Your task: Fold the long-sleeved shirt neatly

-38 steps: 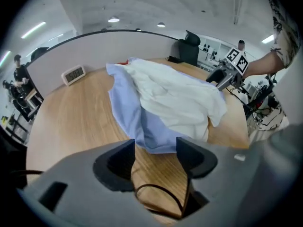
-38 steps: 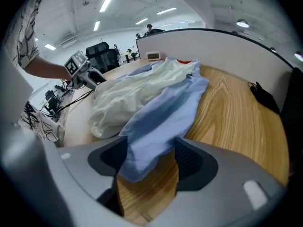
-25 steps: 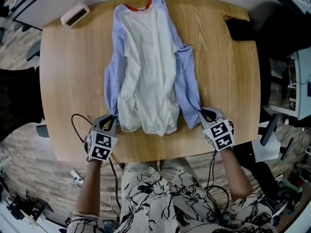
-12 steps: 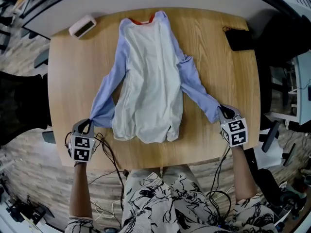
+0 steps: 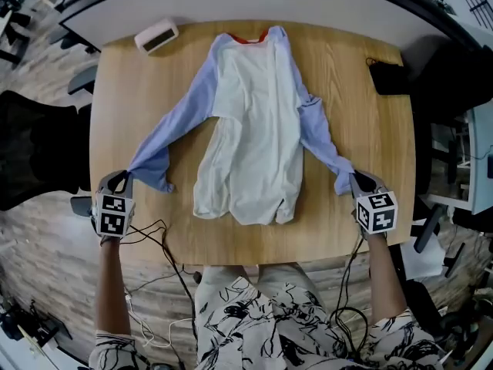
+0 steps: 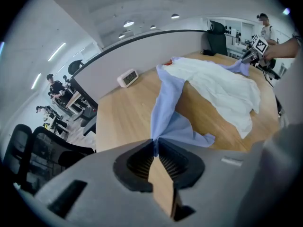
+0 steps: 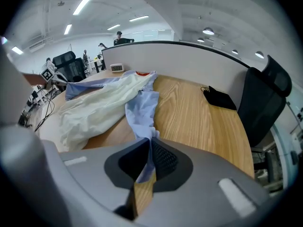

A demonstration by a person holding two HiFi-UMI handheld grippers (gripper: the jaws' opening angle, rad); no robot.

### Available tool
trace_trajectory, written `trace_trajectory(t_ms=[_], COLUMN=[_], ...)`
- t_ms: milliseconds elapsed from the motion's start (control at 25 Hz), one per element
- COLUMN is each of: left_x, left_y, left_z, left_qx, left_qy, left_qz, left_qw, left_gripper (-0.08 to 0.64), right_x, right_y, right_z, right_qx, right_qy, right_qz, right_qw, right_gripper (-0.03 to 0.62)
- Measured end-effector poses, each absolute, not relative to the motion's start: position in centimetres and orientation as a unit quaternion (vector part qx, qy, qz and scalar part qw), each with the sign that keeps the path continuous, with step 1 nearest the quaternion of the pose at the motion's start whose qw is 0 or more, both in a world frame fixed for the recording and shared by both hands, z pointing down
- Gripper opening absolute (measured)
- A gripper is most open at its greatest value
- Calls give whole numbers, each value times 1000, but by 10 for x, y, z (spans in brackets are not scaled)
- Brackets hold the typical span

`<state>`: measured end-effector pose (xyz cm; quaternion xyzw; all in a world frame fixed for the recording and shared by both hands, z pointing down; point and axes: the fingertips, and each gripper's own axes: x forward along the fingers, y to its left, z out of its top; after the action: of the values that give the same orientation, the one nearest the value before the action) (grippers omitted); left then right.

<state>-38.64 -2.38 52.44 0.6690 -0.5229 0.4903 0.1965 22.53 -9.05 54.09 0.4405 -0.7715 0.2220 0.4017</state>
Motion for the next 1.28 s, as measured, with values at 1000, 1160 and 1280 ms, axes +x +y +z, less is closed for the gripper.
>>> trace_trajectory(t_ms=[1000,1160,1280], left_x=[-544,-520,-512], left_y=[-116,-80,-58], left_z=[427,484,516], left_qx=[658,677,684], left_qy=[-567,-514,-501], left_qz=[492,514,506], left_qw=[55,111,155], left_gripper=[37,39,40], right_x=[143,141,141], right_y=[-77,-77,-78], right_z=[549,549,550], right_qx=[494,489,487], right_qy=[-737,-740,-740], right_qz=[240,242,244], right_qw=[394,394,395], right_gripper=[25,25,25])
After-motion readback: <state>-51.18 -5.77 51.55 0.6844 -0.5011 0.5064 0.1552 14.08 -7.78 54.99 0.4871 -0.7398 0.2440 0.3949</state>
